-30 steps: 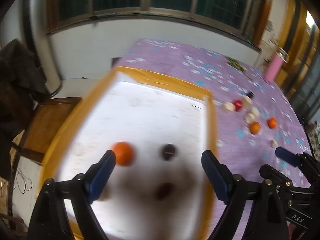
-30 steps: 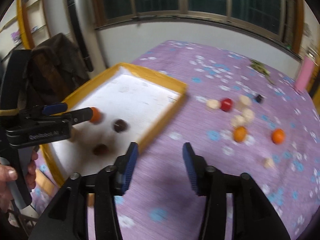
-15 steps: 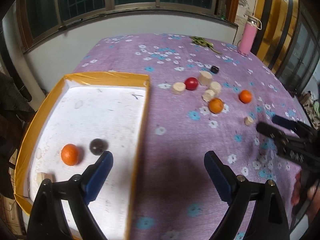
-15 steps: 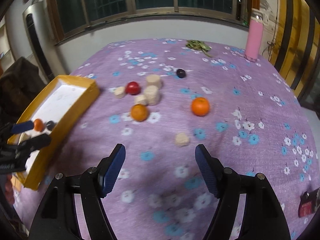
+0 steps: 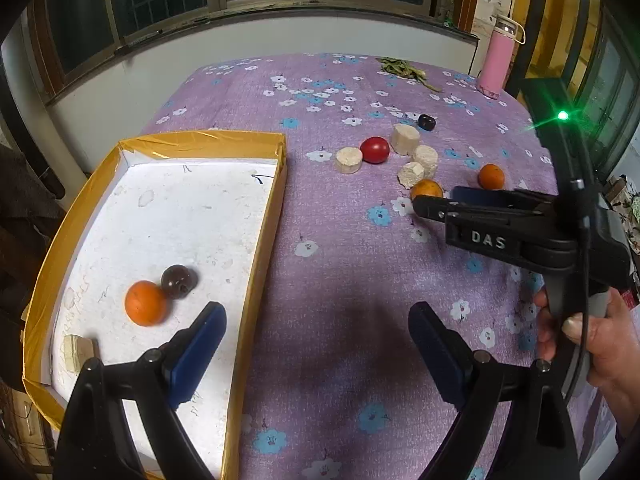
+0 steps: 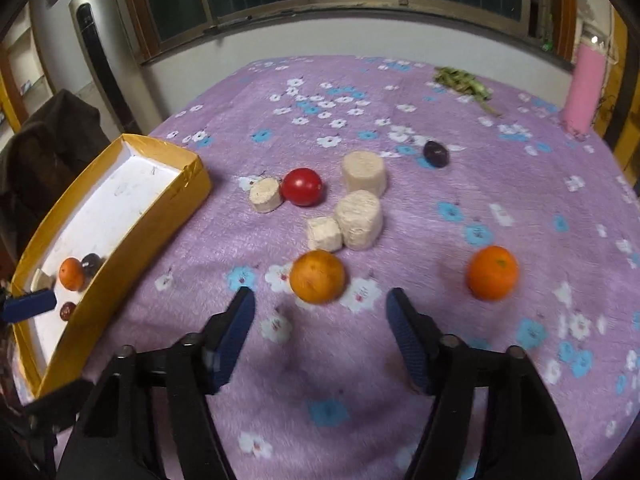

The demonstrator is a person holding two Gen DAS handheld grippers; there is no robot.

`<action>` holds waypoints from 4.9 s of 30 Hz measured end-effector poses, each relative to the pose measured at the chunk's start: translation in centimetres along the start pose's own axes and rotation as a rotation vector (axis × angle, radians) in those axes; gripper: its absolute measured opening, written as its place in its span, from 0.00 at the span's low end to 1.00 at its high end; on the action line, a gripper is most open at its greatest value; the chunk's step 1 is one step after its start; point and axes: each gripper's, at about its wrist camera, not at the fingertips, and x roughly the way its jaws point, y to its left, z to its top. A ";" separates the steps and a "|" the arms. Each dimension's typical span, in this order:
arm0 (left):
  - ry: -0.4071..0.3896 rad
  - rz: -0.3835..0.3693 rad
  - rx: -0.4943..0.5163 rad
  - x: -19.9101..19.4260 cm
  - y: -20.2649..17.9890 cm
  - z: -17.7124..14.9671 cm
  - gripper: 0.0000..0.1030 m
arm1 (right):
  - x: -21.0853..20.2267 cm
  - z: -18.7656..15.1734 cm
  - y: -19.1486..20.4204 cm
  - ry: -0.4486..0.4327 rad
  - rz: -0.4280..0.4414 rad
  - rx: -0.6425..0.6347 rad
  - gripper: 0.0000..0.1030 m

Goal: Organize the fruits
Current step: 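Grasp a mandarin with the right gripper while the left grasps a cream cube, then carry the mandarin and cream cube over the white tray with both grippers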

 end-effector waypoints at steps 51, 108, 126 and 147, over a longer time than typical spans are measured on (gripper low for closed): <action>-0.001 -0.331 0.100 6.4 -6.9 4.6 0.29 | -4.8 -5.3 -8.4 -0.021 -0.073 0.110 0.34; -0.090 -0.203 -0.158 -1.7 10.9 0.7 0.29 | -6.6 -2.8 9.8 -0.055 0.032 -0.023 0.29; -0.008 -0.048 -0.254 2.9 20.8 1.9 0.29 | 2.9 3.7 19.4 0.038 0.102 -0.114 0.29; 0.042 -0.002 -0.252 5.2 21.5 2.3 0.56 | 7.2 3.9 20.4 0.103 0.026 -0.168 0.30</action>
